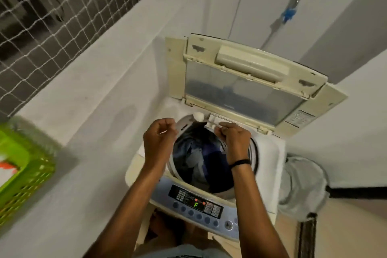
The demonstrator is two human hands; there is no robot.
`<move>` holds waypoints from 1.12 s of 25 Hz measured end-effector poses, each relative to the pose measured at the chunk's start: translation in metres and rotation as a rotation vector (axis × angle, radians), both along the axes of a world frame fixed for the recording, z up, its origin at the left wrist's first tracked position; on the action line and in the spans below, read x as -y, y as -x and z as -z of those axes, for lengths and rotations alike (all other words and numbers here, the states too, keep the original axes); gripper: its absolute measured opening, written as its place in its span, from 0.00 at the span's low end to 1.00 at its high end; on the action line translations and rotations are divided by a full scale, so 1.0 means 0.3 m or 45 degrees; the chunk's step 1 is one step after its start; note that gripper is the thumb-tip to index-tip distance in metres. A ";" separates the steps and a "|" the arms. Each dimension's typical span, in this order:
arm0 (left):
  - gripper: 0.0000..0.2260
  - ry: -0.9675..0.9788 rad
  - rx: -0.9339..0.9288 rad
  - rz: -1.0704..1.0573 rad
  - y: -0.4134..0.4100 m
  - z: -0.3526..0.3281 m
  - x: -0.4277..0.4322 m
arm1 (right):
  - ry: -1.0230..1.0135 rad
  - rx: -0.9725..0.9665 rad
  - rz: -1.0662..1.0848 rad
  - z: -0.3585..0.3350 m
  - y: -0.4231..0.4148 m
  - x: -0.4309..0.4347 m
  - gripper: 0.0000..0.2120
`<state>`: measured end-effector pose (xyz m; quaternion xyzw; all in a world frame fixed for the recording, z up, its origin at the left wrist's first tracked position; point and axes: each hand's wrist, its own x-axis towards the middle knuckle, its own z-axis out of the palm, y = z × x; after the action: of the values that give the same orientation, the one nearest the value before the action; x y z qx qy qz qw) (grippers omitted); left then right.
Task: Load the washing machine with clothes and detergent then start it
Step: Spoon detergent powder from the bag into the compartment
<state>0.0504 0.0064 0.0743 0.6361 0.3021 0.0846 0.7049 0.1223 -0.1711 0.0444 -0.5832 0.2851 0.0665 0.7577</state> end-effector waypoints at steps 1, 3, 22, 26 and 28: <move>0.06 0.131 -0.070 0.006 -0.052 0.045 0.035 | 0.047 -0.024 0.075 0.048 -0.017 0.041 0.09; 0.06 0.450 -0.233 0.012 -0.145 0.121 0.104 | 0.193 -0.077 0.170 0.152 -0.047 0.110 0.09; 0.33 0.997 -0.421 0.019 -0.348 0.358 0.231 | 1.015 0.130 -0.078 0.323 -0.069 0.114 0.12; 0.25 0.720 -0.276 -0.007 -0.296 0.188 0.174 | 0.056 -0.068 0.104 0.279 -0.095 0.083 0.08; 0.20 0.599 -0.148 -0.107 -0.258 0.086 0.115 | -0.200 -0.113 0.103 0.206 -0.097 0.034 0.07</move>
<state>0.1278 -0.0280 0.0484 0.4449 0.3798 0.0046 0.8110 0.1513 -0.1814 -0.0173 -0.5066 0.3355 0.0838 0.7898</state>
